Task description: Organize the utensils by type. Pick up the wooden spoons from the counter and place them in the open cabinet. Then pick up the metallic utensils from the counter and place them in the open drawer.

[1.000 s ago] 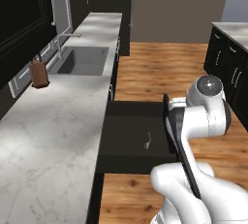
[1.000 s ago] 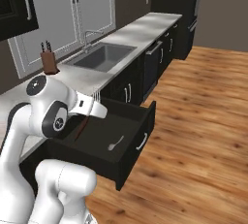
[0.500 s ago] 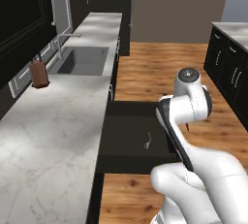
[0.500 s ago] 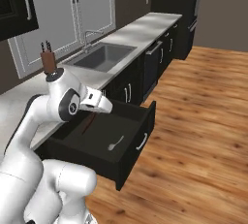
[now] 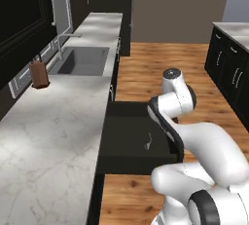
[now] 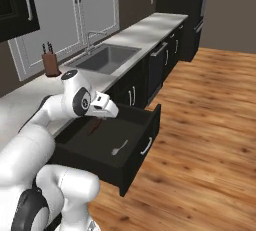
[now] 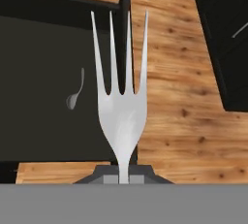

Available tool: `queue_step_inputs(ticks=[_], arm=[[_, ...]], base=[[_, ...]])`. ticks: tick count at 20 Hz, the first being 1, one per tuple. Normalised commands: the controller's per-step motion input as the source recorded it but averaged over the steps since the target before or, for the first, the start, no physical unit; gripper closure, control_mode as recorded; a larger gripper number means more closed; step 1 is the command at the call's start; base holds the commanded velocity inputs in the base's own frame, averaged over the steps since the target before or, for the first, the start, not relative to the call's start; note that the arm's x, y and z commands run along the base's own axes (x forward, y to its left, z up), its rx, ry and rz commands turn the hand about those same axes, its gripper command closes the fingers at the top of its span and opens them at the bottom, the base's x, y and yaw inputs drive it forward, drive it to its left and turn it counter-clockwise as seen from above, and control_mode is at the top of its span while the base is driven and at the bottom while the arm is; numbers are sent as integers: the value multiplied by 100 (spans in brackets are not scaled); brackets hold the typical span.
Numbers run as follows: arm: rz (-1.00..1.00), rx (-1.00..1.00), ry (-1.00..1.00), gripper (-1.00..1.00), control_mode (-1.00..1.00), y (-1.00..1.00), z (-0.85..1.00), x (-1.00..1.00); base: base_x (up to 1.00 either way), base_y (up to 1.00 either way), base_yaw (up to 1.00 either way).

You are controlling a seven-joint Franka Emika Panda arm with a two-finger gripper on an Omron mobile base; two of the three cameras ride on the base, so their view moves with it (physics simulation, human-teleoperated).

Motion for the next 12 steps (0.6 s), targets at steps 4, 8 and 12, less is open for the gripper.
queue_step_inputs(ticks=[4,8,12], arm=[[-1,0,0,100,-100,0,-84,28],[-4,0,0,100,-100,7,-62,31],[-6,0,4,100,-100,20,-48,40]], base=[[0,0,0],[0,0,0],[0,0,0]])
